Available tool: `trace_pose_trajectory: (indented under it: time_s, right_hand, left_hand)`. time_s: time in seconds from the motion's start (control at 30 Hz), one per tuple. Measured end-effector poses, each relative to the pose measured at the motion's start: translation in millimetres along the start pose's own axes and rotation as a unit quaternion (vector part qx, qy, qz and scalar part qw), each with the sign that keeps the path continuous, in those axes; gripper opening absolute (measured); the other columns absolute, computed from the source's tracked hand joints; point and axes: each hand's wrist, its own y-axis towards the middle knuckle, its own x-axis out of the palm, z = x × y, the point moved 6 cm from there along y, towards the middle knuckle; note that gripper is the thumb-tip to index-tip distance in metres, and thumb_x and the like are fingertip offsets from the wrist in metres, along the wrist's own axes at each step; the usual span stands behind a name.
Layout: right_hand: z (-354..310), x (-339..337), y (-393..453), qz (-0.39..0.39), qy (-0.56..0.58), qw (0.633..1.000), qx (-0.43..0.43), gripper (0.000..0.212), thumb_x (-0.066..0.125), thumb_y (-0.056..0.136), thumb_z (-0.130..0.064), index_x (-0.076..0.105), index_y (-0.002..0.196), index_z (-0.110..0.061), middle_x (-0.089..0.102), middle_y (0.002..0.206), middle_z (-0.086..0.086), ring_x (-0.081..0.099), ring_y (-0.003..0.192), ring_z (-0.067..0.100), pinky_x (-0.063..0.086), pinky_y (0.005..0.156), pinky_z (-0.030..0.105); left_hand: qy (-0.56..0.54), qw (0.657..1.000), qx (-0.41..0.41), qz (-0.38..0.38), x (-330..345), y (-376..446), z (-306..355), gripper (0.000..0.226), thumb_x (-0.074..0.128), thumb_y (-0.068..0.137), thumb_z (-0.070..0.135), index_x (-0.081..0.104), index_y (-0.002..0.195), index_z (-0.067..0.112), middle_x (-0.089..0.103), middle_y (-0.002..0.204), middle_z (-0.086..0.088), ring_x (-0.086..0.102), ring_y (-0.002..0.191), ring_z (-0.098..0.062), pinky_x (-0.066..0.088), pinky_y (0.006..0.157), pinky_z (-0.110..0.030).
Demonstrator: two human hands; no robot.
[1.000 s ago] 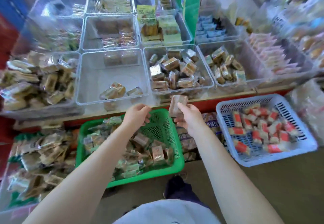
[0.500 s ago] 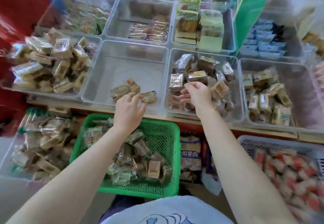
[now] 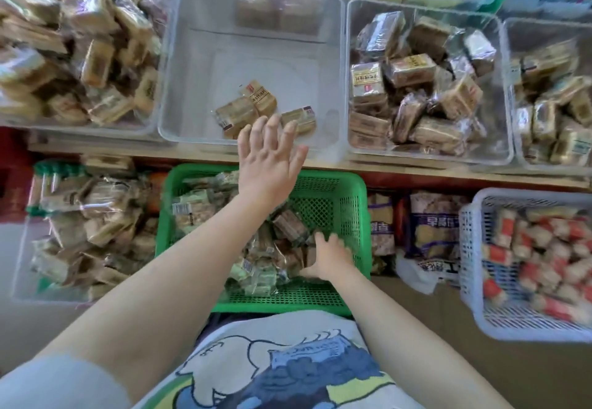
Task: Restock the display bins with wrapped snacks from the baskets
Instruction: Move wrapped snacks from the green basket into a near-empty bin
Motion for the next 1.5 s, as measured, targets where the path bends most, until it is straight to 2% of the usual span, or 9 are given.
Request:
trace_pose_trajectory:
  time_s: [0.3,0.47,0.57,0.7,0.77,0.9,1.1,1.27,1.5]
  right_hand:
    - [-1,29,0,0.094,-0.088,0.991,0.021,0.106,0.075,0.083,-0.048,0.004,0.159,-0.025,0.034,0.151,0.023,0.035,0.139,0.038,0.029,0.113,0.047]
    - [13,-11,-13,0.144,0.194,0.970,0.007,0.089,0.072,0.084,-0.026,0.015,0.151,-0.032,0.041,0.133,0.010,0.054,0.113,0.031,0.048,0.087,0.041]
    - [21,-39,-30,0.062,0.562,0.825,-0.004,0.065,0.067,0.083,-0.020,0.034,0.138,-0.033,0.049,0.117,0.000,0.064,0.094,0.025,0.052,0.069,0.035]
    - [16,-82,-75,-0.093,0.861,0.485,-0.118,0.025,0.049,0.086,-0.022,0.047,0.107,-0.009,0.060,0.093,0.015,0.049,0.063,0.020,0.036,0.047,0.025]
    - [12,-106,-98,-0.124,0.877,0.427,-0.182,0.036,0.046,0.084,-0.028,0.051,0.111,-0.004,0.062,0.095,0.018,0.050,0.064,0.020,0.035,0.046,0.024]
    - [20,-177,-115,-0.005,0.829,0.512,-0.226,0.049,0.052,0.083,-0.026,0.051,0.127,-0.004,0.063,0.095,0.014,0.053,0.069,0.019,0.037,0.050,0.025]
    - [35,-308,-113,0.536,0.358,0.756,-0.113,0.063,0.050,0.099,-0.029,0.027,0.158,-0.021,0.036,0.154,0.014,0.042,0.132,0.020,0.039,0.103,0.032]
    - [34,-284,-38,0.373,0.067,0.926,0.003,0.082,0.038,0.100,-0.060,-0.006,0.161,-0.026,-0.011,0.167,0.017,0.003,0.154,0.037,0.011,0.123,0.056]
    - [22,-261,-101,0.568,0.111,0.814,-0.046,0.056,0.048,0.097,-0.033,0.041,0.148,-0.010,0.034,0.154,0.026,0.027,0.145,0.043,0.023,0.119,0.053]
  left_hand:
    - [-0.010,1.000,0.010,0.006,0,-1,-2,0.056,0.014,0.101,0.055,0.034,0.147,0.028,0.029,0.157,-0.005,0.019,0.147,-0.027,0.004,0.120,-0.045]
    - [-0.017,1.000,0.009,0.021,-1,-2,0,0.051,0.019,0.101,0.052,0.037,0.142,0.027,0.034,0.152,-0.005,0.024,0.142,-0.029,0.009,0.119,-0.046]
    - [-0.019,1.000,0.004,0.023,-1,-4,0,0.051,0.021,0.102,0.052,0.039,0.141,0.025,0.036,0.151,-0.006,0.028,0.140,-0.029,0.012,0.118,-0.047]
    - [-0.024,1.000,0.006,0.013,-7,-3,3,0.053,0.022,0.102,0.052,0.043,0.142,0.024,0.040,0.149,-0.006,0.030,0.138,-0.029,0.014,0.117,-0.047]
    - [-0.025,1.000,0.002,-0.005,-6,-3,0,0.054,0.022,0.103,0.052,0.042,0.144,0.024,0.040,0.150,-0.005,0.029,0.139,-0.028,0.012,0.117,-0.046]
    - [-0.040,0.999,0.004,-0.023,-8,-2,-1,0.059,0.016,0.103,0.056,0.041,0.148,0.025,0.040,0.152,-0.004,0.029,0.141,-0.026,0.012,0.118,-0.046]
    - [-0.050,0.997,0.024,-0.048,-15,-4,-1,0.062,0.013,0.101,0.059,0.042,0.147,0.029,0.044,0.150,-0.003,0.030,0.142,-0.023,0.009,0.119,-0.044]
    - [-0.041,0.997,0.032,-0.063,-16,-1,-2,0.058,0.020,0.102,0.059,0.039,0.148,0.030,0.040,0.153,-0.003,0.026,0.143,-0.024,0.009,0.118,-0.045]
    - [-0.041,0.996,0.071,-0.032,-18,-4,-1,0.054,0.034,0.101,0.056,0.040,0.147,0.028,0.039,0.152,-0.004,0.027,0.144,-0.025,0.008,0.120,-0.044]
